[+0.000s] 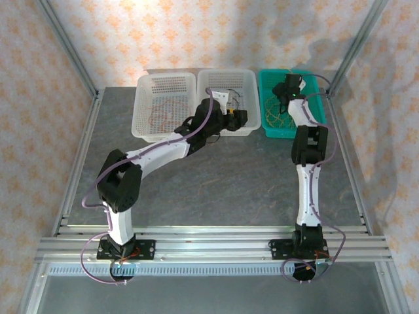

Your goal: Untangle the cables

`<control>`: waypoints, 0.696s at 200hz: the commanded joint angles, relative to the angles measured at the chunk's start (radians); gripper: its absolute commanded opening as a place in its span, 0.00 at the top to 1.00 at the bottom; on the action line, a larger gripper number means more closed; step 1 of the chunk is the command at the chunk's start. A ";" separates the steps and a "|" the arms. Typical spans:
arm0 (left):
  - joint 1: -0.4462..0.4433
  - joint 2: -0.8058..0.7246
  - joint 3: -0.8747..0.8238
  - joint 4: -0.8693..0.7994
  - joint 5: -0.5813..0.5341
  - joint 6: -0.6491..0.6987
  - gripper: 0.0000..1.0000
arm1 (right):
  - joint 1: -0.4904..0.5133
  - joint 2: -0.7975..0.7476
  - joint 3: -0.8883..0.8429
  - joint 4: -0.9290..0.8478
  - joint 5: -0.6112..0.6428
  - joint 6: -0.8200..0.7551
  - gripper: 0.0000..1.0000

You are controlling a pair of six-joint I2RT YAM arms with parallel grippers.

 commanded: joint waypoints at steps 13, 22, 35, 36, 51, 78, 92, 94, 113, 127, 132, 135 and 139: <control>0.000 -0.046 -0.035 0.012 -0.030 0.007 0.38 | -0.005 0.045 0.070 0.066 -0.065 -0.007 0.43; -0.001 -0.049 -0.040 0.011 -0.032 0.007 0.38 | -0.006 0.050 0.071 0.073 -0.070 -0.008 0.43; -0.001 -0.055 -0.050 0.013 -0.034 0.005 0.38 | -0.009 0.055 0.071 0.086 -0.080 -0.010 0.45; 0.000 -0.055 -0.050 0.013 -0.035 0.005 0.38 | -0.009 0.056 0.071 0.086 -0.080 -0.010 0.45; 0.000 -0.061 -0.058 0.013 -0.037 0.005 0.38 | -0.014 0.065 0.078 0.100 -0.099 -0.011 0.47; -0.001 -0.066 -0.072 0.014 -0.038 0.001 0.38 | -0.018 0.087 0.107 0.097 -0.114 -0.010 0.53; 0.000 -0.071 -0.081 0.017 -0.040 -0.004 0.38 | -0.020 0.090 0.111 0.097 -0.118 -0.009 0.57; 0.000 -0.071 -0.082 0.017 -0.040 -0.003 0.38 | -0.020 0.091 0.111 0.097 -0.118 -0.010 0.58; -0.001 -0.079 -0.097 0.022 -0.043 -0.008 0.38 | -0.023 0.091 0.116 0.095 -0.121 -0.014 0.66; 0.001 -0.088 -0.109 0.025 -0.046 -0.009 0.38 | -0.025 0.089 0.128 0.087 -0.122 -0.020 0.73; 0.000 -0.092 -0.114 0.025 -0.047 -0.011 0.38 | -0.025 0.089 0.132 0.084 -0.123 -0.024 0.75; 0.000 -0.094 -0.117 0.025 -0.047 -0.012 0.38 | -0.025 0.088 0.136 0.082 -0.123 -0.026 0.77; 0.000 -0.097 -0.120 0.025 -0.049 -0.012 0.38 | -0.025 0.084 0.139 0.079 -0.122 -0.030 0.79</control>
